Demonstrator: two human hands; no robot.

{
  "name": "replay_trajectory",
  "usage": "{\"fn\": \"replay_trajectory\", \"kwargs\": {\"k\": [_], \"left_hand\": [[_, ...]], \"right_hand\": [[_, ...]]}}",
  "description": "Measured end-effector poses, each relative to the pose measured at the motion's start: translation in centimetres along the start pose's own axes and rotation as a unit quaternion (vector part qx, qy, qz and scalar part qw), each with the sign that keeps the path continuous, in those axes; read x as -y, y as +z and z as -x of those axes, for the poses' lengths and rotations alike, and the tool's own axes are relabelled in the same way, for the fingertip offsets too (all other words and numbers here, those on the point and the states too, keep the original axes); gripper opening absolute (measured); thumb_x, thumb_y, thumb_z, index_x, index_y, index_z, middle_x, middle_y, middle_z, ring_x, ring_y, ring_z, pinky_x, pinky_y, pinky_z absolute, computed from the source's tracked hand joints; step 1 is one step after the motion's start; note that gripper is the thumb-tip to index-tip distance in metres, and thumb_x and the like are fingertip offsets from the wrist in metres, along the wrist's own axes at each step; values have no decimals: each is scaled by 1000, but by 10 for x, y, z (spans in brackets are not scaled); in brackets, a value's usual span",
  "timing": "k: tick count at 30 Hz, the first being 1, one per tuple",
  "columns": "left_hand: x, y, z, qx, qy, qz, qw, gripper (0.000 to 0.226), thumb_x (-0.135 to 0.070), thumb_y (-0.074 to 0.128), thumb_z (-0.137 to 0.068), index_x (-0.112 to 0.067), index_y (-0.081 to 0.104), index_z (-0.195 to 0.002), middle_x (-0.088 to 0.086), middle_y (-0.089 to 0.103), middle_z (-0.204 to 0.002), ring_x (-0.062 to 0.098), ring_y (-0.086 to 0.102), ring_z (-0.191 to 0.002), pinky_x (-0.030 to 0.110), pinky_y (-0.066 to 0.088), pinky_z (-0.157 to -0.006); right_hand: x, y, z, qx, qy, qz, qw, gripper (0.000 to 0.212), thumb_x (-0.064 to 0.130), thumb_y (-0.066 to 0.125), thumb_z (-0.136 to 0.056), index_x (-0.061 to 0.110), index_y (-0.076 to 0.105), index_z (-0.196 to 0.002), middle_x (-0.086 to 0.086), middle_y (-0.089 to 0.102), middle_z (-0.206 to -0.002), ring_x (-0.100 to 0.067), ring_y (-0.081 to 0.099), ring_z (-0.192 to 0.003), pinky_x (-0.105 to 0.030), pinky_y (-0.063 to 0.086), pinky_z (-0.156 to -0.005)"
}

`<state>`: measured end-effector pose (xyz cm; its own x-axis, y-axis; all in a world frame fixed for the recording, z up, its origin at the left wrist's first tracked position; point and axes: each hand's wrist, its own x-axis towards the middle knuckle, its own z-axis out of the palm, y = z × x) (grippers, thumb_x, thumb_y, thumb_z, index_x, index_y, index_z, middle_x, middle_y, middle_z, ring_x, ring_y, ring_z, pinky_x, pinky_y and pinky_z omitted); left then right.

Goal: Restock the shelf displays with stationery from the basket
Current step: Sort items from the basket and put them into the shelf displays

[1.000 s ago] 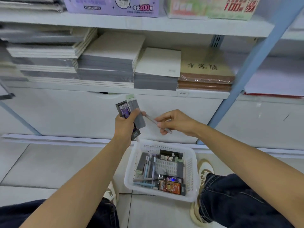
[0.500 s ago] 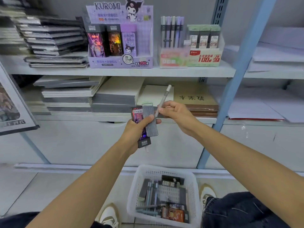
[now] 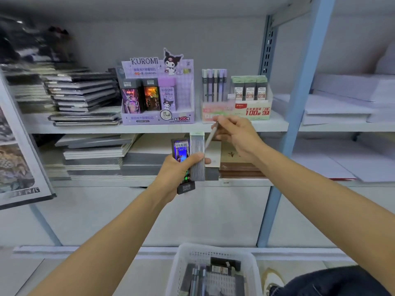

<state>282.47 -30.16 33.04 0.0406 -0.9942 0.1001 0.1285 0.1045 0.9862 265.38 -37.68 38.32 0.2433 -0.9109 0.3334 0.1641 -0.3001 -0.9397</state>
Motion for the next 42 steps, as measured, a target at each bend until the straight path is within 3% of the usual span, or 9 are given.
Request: {"fn": "replay_trajectory", "kwargs": {"k": [7, 12, 19, 23, 27, 31, 34, 38, 42], "left_hand": [[-55, -4, -32, -18, 44, 3, 999, 12, -26, 70, -87, -18, 77, -81, 4, 77, -92, 12, 71, -74, 26, 57, -58], [-81, -6, -57, -19, 51, 0, 999, 15, -30, 72, -84, -18, 69, -92, 3, 77, -85, 15, 72, -71, 29, 57, -58], [-90, -2, -88, -40, 40, -8, 998, 36, -30, 73, -82, -6, 65, -107, 9, 76, -87, 12, 71, -72, 23, 54, -57], [-89, 1, -99, -50, 47, 7, 998, 51, -32, 76, -74, -1, 65, -113, 11, 76, -91, 17, 71, -74, 25, 53, -58], [-86, 1, -107, -64, 40, 16, 997, 70, -40, 78, -61, 0, 62, -117, 17, 73, -103, 29, 70, -91, 35, 54, -76], [-83, 0, -110, -66, 31, 12, 997, 72, -39, 80, -63, 0, 59, -120, 17, 71, -107, 33, 68, -100, 39, 55, -84], [-84, 0, -109, -61, 33, 7, 998, 74, -40, 79, -60, 0, 60, -119, 16, 72, -106, 32, 68, -101, 42, 55, -89], [-85, 1, -109, -64, 35, 7, 997, 63, -34, 79, -69, 0, 60, -119, 17, 71, -107, 32, 68, -103, 42, 54, -91], [-86, 2, -109, -69, 32, 13, 997, 56, -29, 78, -76, 0, 59, -120, 18, 71, -109, 33, 67, -104, 43, 54, -92]], "right_hand": [[85, -25, -53, -82, -161, 60, 982, 7, 12, 60, -95, 6, 61, -96, -8, 71, -82, -17, 70, -70, -24, 58, -66], [110, -40, -98, -127, -220, 174, 951, 10, 14, 58, -96, 4, 56, -96, -16, 72, -88, -17, 71, -70, -27, 59, -67], [97, -60, -138, -149, -198, 261, 933, 10, 16, 62, -93, 19, 59, -84, -8, 73, -80, -22, 72, -74, -31, 59, -69], [88, -62, -151, -145, -182, 276, 933, 4, 15, 66, -90, 13, 63, -89, -11, 73, -82, -17, 72, -70, -25, 59, -66], [84, -61, -159, -109, -165, 341, 919, 8, 20, 68, -88, 13, 65, -92, -5, 73, -79, -17, 72, -71, -30, 60, -70], [82, -60, -160, -108, -160, 350, 917, 12, 22, 69, -87, 12, 66, -93, -2, 72, -76, -18, 72, -70, -35, 61, -71], [83, -58, -161, -116, -166, 340, 918, 9, 22, 70, -87, 15, 65, -89, -1, 72, -75, -16, 72, -67, -30, 61, -68], [82, -58, -163, -99, -153, 337, 924, 7, 19, 71, -86, 16, 64, -84, -2, 72, -73, -17, 72, -67, -29, 61, -67], [78, -60, -163, -80, -133, 336, 929, 10, 17, 70, -87, 10, 68, -94, -2, 72, -73, -14, 72, -67, -26, 61, -67]]}}
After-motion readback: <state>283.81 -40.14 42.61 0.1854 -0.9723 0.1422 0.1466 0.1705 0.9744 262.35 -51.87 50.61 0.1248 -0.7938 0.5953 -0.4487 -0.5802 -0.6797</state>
